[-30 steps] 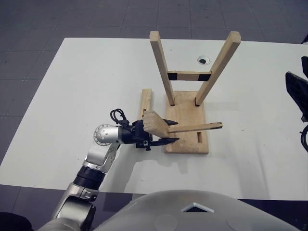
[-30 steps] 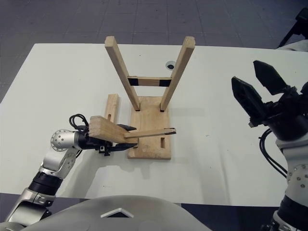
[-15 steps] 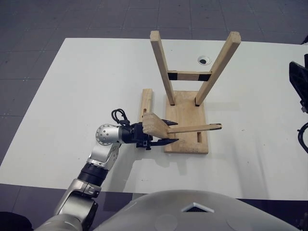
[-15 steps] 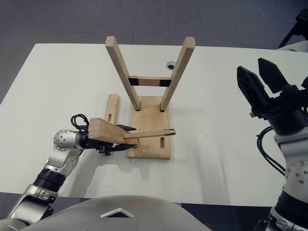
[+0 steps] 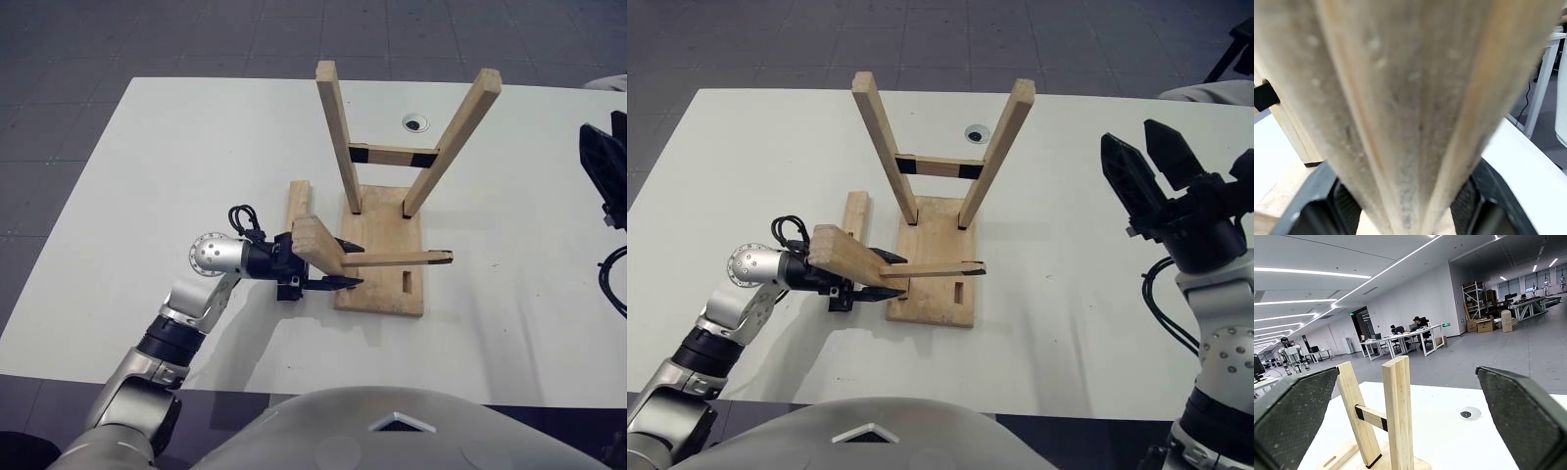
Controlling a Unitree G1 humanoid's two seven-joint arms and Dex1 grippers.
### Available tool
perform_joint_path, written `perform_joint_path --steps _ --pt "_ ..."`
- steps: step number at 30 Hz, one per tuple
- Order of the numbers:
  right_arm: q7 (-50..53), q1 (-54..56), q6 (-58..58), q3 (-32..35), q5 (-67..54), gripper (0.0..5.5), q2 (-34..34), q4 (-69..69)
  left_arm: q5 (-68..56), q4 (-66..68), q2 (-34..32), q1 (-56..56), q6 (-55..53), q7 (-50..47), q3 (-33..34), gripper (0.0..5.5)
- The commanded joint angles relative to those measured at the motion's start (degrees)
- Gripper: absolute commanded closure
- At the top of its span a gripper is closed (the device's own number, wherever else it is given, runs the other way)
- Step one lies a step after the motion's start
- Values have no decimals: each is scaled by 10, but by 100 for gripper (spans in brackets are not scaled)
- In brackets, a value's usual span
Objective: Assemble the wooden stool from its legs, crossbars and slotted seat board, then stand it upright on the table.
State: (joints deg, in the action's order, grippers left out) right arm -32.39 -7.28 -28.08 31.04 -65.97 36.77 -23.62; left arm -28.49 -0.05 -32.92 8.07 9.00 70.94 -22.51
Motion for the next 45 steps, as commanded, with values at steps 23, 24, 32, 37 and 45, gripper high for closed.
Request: perform_joint_path --steps 23,24,32,37,45 --pt "-2 12 0 -13 24 34 -9 -15 98 85 -32 -87 -14 -2 -70 345" --pt "-2 12 0 -14 26 34 -10 -15 91 72 -38 -84 -25 3 -71 345" --pt "-1 7 2 -20 37 34 -16 -21 45 -36 -53 -62 -78 -6 -40 345" --pt "-1 4 3 -19 40 34 -20 -27 58 -37 -41 -77 -65 -15 -40 309" --pt "-3 4 5 -19 49 34 -25 -27 88 -18 -14 -93 -52 -25 -29 191"
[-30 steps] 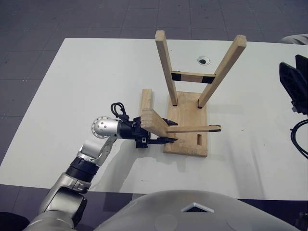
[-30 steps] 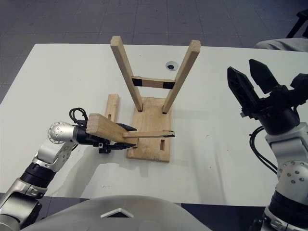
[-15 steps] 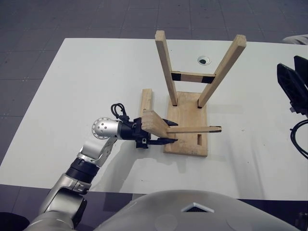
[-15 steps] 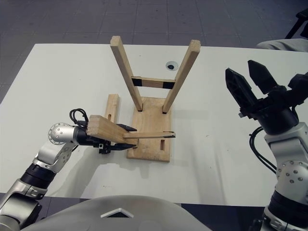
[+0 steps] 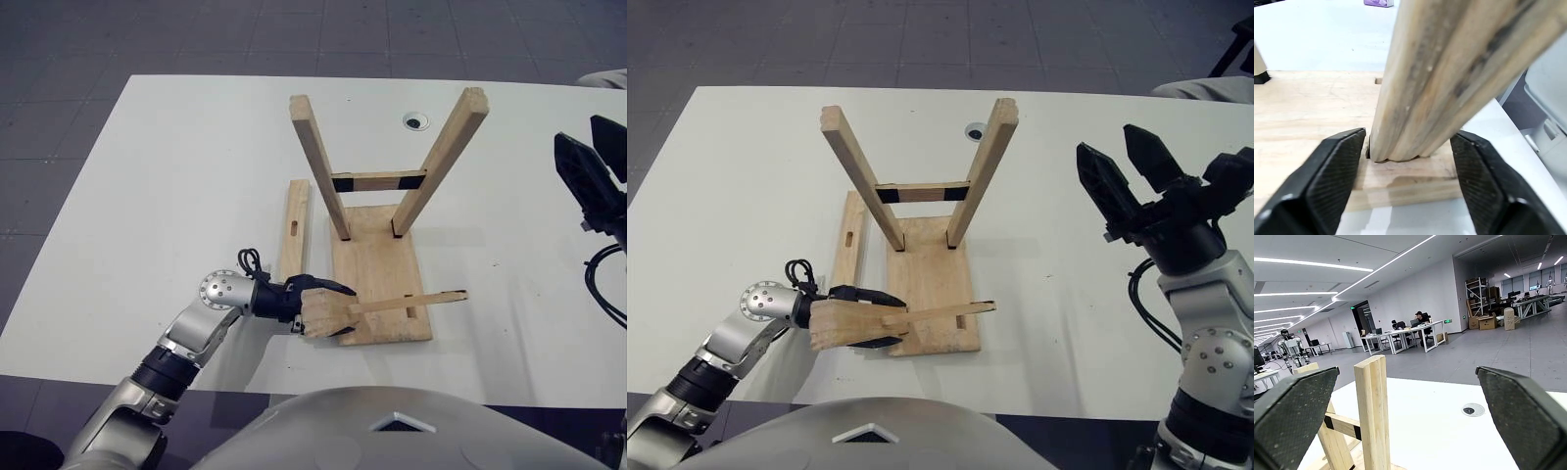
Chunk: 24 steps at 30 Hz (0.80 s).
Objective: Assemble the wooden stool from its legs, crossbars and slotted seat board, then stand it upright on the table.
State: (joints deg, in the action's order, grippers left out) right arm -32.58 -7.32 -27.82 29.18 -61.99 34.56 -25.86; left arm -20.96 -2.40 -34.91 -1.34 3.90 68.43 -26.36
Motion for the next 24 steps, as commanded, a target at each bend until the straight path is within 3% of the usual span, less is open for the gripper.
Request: perform_joint_path --steps 1,11,24 --pt "-2 4 3 0 11 34 -3 -4 14 7 7 1 -1 0 11 168" --pt "-9 -6 8 5 18 34 -10 -7 17 8 10 14 -3 -9 57 4" --pt "-17 -10 17 5 26 34 -14 -2 -3 -28 4 -14 -16 -2 112 4"
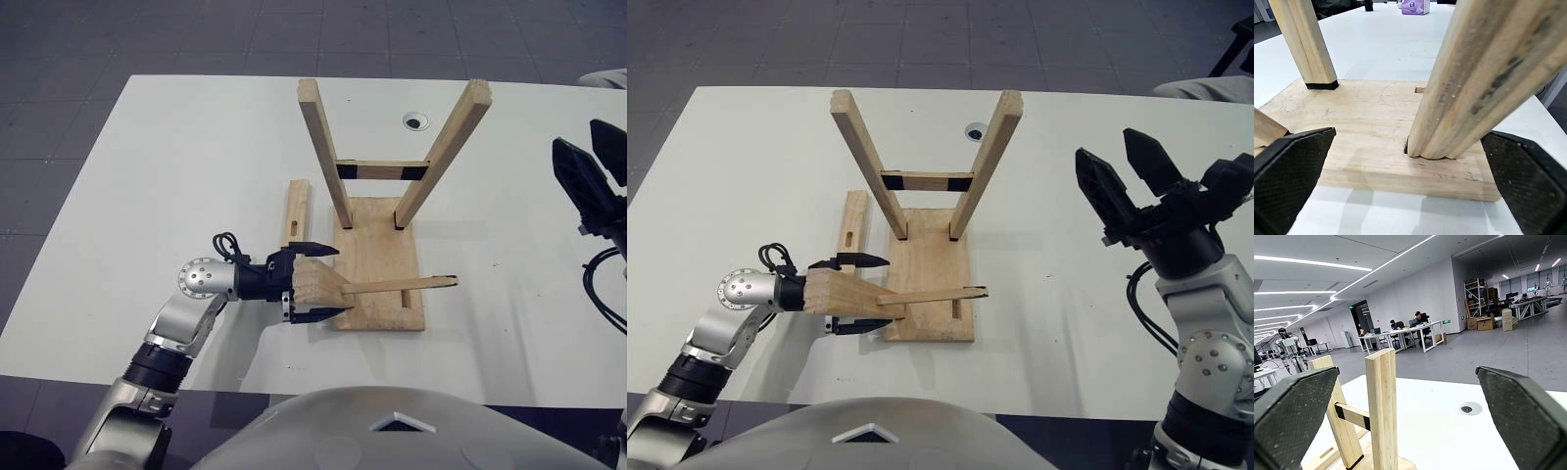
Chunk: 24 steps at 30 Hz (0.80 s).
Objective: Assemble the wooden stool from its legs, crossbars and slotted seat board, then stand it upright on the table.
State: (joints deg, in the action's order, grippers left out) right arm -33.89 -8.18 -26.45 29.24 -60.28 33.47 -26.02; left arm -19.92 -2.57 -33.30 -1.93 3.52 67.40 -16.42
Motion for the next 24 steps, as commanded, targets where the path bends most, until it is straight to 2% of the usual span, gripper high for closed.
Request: perform_joint_path --steps 1,12,18,24 --pt "-5 -2 5 4 9 34 -4 0 -20 -42 -14 -14 -17 6 19 4" --pt "-8 -5 8 5 13 34 -7 0 -86 -211 -45 -28 -56 -28 113 4" --pt "-11 -11 11 3 23 34 -13 3 -175 -304 -75 -20 -104 -45 195 4" --pt "-13 -8 19 -3 33 34 -20 10 -258 -359 -103 -24 -141 -31 238 4"
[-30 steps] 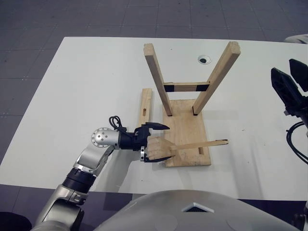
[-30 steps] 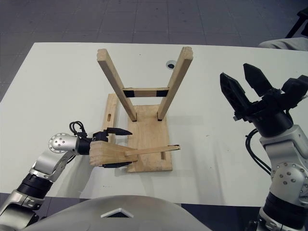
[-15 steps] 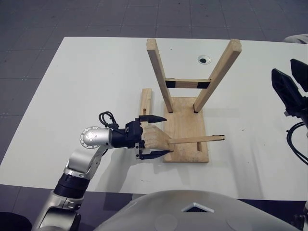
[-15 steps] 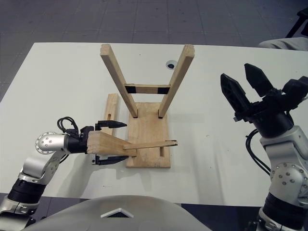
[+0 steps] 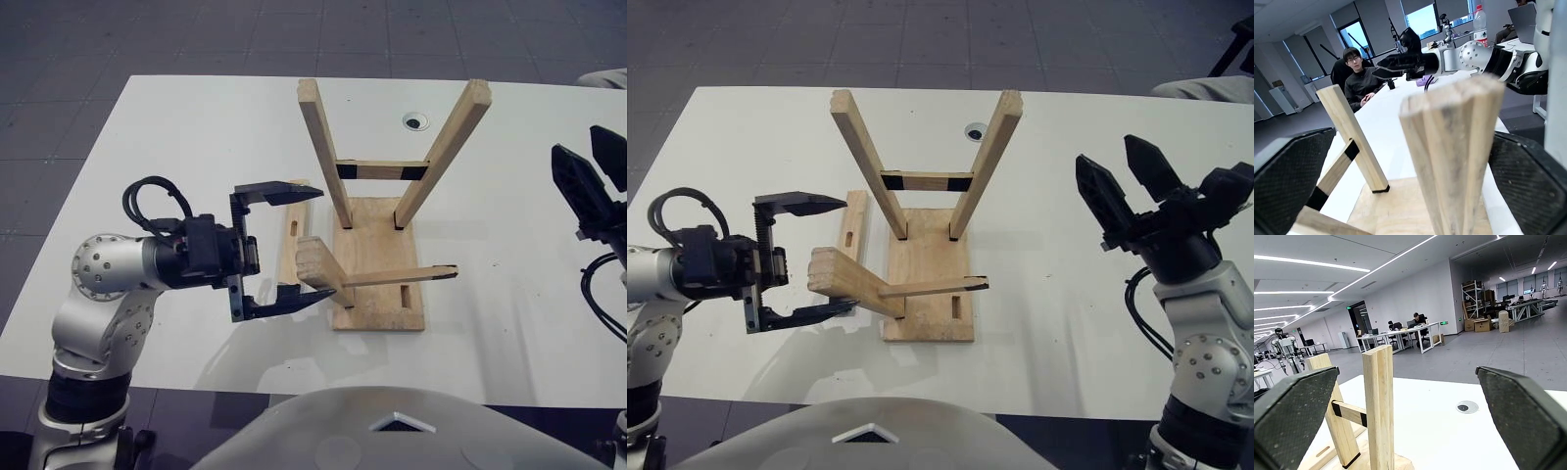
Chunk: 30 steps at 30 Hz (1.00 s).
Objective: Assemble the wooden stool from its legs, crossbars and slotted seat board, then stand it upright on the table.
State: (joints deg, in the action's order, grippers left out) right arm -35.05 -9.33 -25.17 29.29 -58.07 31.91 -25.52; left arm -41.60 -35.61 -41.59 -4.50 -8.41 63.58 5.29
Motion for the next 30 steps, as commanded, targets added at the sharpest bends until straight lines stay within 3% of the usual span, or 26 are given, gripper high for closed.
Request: perform_joint_path --steps 1,7,12,20,30 --pt "-2 4 6 -4 13 34 -6 6 -75 -42 -24 6 -36 0 30 4" --pt "-4 9 9 -8 24 34 -10 14 -233 -80 -29 129 -133 -155 44 4" --pt "-4 13 11 -17 38 34 -15 24 -281 -90 -16 222 -180 -262 21 4" --pt "2 22 10 -31 49 34 -23 24 -256 -113 45 279 -207 -356 -58 4" --pt "4 27 7 -32 48 34 -21 25 -329 -139 58 290 -214 -405 -41 4"
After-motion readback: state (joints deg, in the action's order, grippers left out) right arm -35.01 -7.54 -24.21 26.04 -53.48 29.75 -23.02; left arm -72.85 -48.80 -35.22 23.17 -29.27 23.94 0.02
